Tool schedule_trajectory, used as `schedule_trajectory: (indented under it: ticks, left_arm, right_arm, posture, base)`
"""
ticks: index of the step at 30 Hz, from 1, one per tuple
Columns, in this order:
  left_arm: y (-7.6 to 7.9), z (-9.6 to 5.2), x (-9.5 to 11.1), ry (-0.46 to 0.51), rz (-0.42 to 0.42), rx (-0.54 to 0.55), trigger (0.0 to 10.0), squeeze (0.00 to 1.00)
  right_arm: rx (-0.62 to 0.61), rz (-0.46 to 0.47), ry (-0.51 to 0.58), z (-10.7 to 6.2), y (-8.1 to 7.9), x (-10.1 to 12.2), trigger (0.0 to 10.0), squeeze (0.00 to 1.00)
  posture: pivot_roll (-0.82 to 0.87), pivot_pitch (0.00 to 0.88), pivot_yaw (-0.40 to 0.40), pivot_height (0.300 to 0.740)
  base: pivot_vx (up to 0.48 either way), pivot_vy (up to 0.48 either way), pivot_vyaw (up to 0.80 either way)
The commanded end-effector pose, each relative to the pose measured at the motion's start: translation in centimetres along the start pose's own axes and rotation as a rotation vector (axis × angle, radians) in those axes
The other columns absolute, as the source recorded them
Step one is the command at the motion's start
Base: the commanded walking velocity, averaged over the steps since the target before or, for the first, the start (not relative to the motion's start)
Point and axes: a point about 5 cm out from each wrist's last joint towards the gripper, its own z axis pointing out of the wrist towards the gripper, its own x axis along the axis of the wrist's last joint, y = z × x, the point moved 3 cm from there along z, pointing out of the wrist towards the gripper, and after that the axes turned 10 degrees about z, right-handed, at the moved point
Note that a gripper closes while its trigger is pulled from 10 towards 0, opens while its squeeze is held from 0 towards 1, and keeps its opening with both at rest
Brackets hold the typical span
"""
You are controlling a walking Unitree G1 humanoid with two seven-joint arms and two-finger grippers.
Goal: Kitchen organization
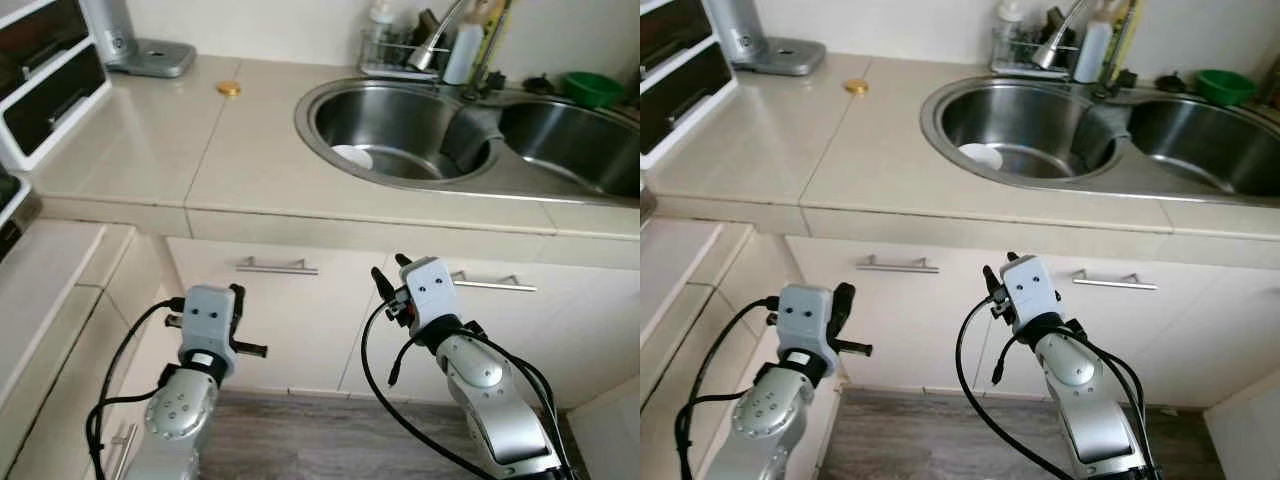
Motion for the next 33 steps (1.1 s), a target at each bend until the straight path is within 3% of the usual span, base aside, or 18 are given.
schedule_trajectory:
  ticks: [1,4,7,9,17,26,33]
  left_arm:
    - [0.3,0.0,0.7,0.02,0.0,-0.007,10.0,0.0]
    - [0.2,-0.1,0.9,-0.004,-0.005,-0.009,10.0,0.0]
    - [0.6,-0.4,1.4,0.026,0.04,-0.064,10.0,0.0]
    - [0.7,-0.4,1.5,0.037,0.069,-0.078,10.0,0.0]
    - [1.2,-0.1,1.9,0.069,0.137,-0.107,10.0,0.0]
    - [1.4,0.1,2.2,0.093,0.169,-0.128,10.0,0.0]
    - [1.3,0.2,2.1,0.09,0.161,-0.116,10.0,0.0]
  right_arm:
    - [-0.013,0.007,-0.023,-0.2,0.5,-0.5,10.0,0.0]
    - [-0.007,-0.004,-0.022,0.0,0.6,-0.4,10.0,0.0]
    - [-0.029,-0.202,-0.003,-0.1,1.2,-0.2,10.0,0.0]
    - [-0.083,-0.238,-0.035,-0.1,2.1,-0.5,10.0,0.0]
    - [-0.241,-0.189,-0.138,-0.9,5.2,-1.2,10.0,0.0]
    - [-0.28,-0.199,-0.205,-1.5,4.7,-1.8,10.0,0.0]
    - [-0.271,-0.181,-0.189,-1.5,4.5,-1.7,10.0,0.0]
  posture:
    - [0.0,0.02,-0.093,0.74]
    - [0.0,0.02,-0.094,0.74]
    - [0.0,0.019,-0.093,0.74]
    - [0.0,0.019,-0.093,0.74]
    - [-0.02,0.016,-0.082,0.74]
    - [-0.03,0.019,-0.061,0.74]
    - [-0.04,0.019,-0.049,0.74]
  base:
    - [0.0,0.0,0.0]
    - [0.0,0.0,0.0]
    - [0.0,0.0,0.0]
    - [0.0,0.0,0.0]
    - [0.0,0.0,0.0]
    - [0.0,0.0,0.0]
    - [0.0,0.0,0.0]
